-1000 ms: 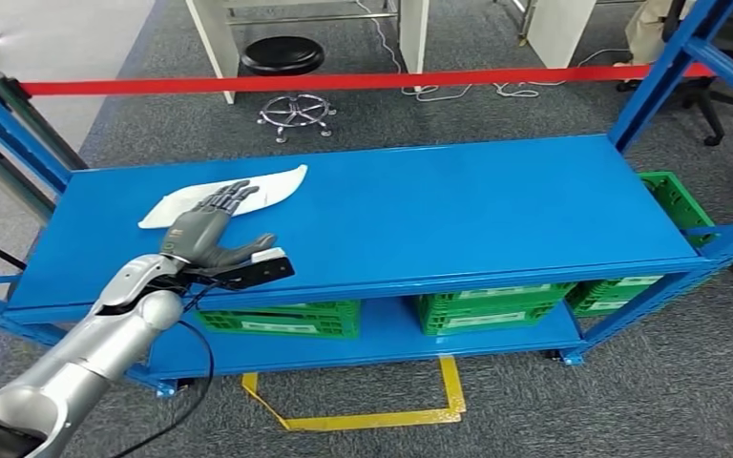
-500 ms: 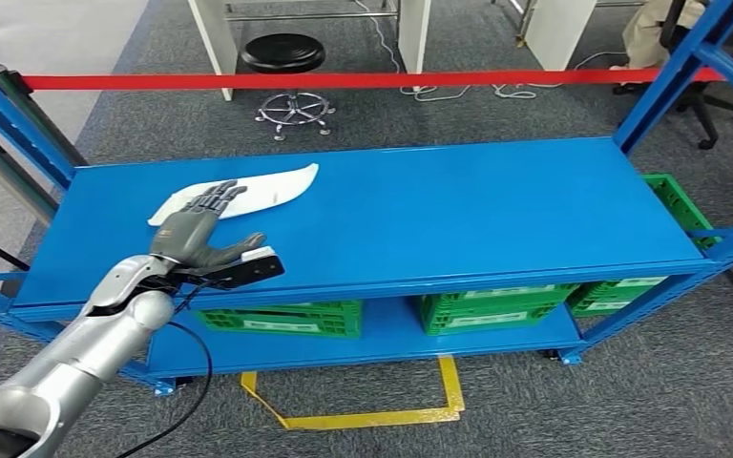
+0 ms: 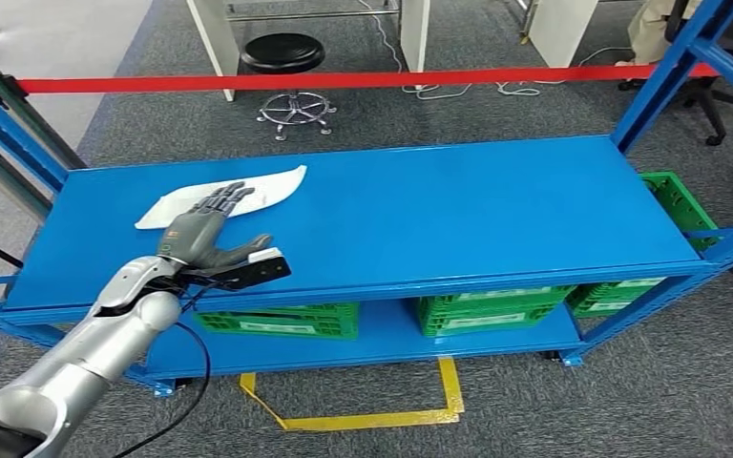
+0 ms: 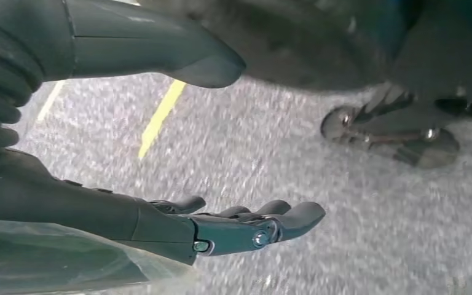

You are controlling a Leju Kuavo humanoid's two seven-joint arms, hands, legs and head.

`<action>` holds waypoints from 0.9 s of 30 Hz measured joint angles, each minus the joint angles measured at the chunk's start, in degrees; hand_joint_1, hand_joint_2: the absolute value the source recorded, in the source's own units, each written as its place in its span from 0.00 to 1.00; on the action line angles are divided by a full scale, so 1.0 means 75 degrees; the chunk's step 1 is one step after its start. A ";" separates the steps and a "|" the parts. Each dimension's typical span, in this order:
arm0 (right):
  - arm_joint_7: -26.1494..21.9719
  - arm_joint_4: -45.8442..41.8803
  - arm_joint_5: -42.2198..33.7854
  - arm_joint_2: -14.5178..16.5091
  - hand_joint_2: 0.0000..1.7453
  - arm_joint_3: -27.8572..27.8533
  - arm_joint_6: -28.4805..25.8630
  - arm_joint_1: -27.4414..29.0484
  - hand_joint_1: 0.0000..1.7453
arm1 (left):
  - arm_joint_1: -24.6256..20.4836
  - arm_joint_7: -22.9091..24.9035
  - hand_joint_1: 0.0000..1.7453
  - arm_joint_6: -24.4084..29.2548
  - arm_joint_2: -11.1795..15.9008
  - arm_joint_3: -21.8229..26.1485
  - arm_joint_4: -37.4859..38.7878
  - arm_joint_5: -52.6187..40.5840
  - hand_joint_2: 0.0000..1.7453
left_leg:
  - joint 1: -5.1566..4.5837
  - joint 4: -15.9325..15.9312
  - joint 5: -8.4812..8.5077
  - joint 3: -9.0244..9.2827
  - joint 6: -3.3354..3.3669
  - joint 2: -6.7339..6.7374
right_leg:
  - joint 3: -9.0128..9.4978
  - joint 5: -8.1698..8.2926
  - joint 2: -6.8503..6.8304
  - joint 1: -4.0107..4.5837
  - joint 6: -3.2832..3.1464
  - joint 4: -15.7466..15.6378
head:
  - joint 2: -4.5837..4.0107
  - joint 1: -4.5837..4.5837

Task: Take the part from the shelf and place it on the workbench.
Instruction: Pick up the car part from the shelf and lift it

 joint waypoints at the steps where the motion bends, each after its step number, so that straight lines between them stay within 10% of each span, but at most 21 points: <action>1: -0.0001 0.0000 0.0000 0.0000 1.00 0.0000 0.0000 -0.0006 0.00 | -0.0003 0.0000 0.00 0.0001 0.0003 0.0000 0.0000 0.0001 0.00 | 0.0012 0.0354 -0.0194 -0.0150 -0.0039 0.0002 | 0.0022 -0.0005 -0.0003 -0.0012 -0.0038 -0.0011 | 0.0000 -0.0009; 5: 0.0000 0.0000 0.0001 0.0001 1.00 0.0003 0.0003 0.0006 0.00 | 0.0053 -0.0001 0.00 0.0001 0.0014 0.0000 0.0012 0.0001 0.00 | 0.0033 0.2007 -0.0745 -0.0980 -0.0094 0.0006 | 0.0066 -0.0046 0.0002 0.0004 -0.0091 -0.0008 | -0.0001 -0.0024; 10: -0.0001 0.0000 0.0001 0.0009 1.00 0.0009 0.0004 -0.0005 0.00 | 0.0031 -0.0001 0.00 0.0001 0.0015 0.0001 0.0014 0.0002 0.00 | -0.0020 -0.0021 0.0346 -0.0131 0.0087 0.0006 | 0.0138 -0.0102 0.0013 0.0043 -0.0027 0.0001 | -0.0001 -0.0018; 15: -0.0001 0.0000 0.0001 0.0011 1.00 0.0025 0.0006 -0.0005 0.00 | 0.0009 0.0001 0.00 0.0003 0.0015 0.0004 0.0014 0.0002 0.00 | -0.0012 -0.0318 0.0350 -0.0001 0.0230 0.0004 | 0.0034 -0.0238 -0.0002 0.0034 0.0175 0.0136 | -0.0001 -0.0005; 20: 0.0000 0.0000 -0.0007 0.0010 1.00 0.0034 -0.0005 0.0000 0.00 | 0.0025 -0.0002 0.00 0.0002 -0.0001 0.0001 0.0016 0.0000 0.00 | 0.0012 -0.0351 0.0333 0.0040 0.0305 0.0007 | -0.1021 -0.0995 -0.0003 0.0008 0.0289 0.2105 | -0.0001 0.0041; 24: 0.0001 0.0000 -0.0004 0.0010 1.00 0.0047 -0.0004 0.0001 0.00 | 0.0041 -0.0001 0.00 0.0004 0.0000 0.0001 0.0017 0.0001 0.00 | 0.0010 -0.0298 0.0237 0.0100 0.0220 0.0002 | -0.0387 -0.0084 -0.0018 0.0009 0.0274 0.0620 | -0.0001 0.0046; 27: 0.0000 0.0000 -0.0005 0.0010 1.00 0.0054 -0.0003 -0.0006 0.00 | 0.0030 -0.0001 0.00 0.0007 0.0005 0.0003 0.0017 0.0004 0.00 | -0.0024 -0.0248 0.0185 0.0085 0.0119 -0.0005 | -0.0041 -0.0012 -0.0002 0.0036 0.0162 0.0037 | 0.0000 0.0034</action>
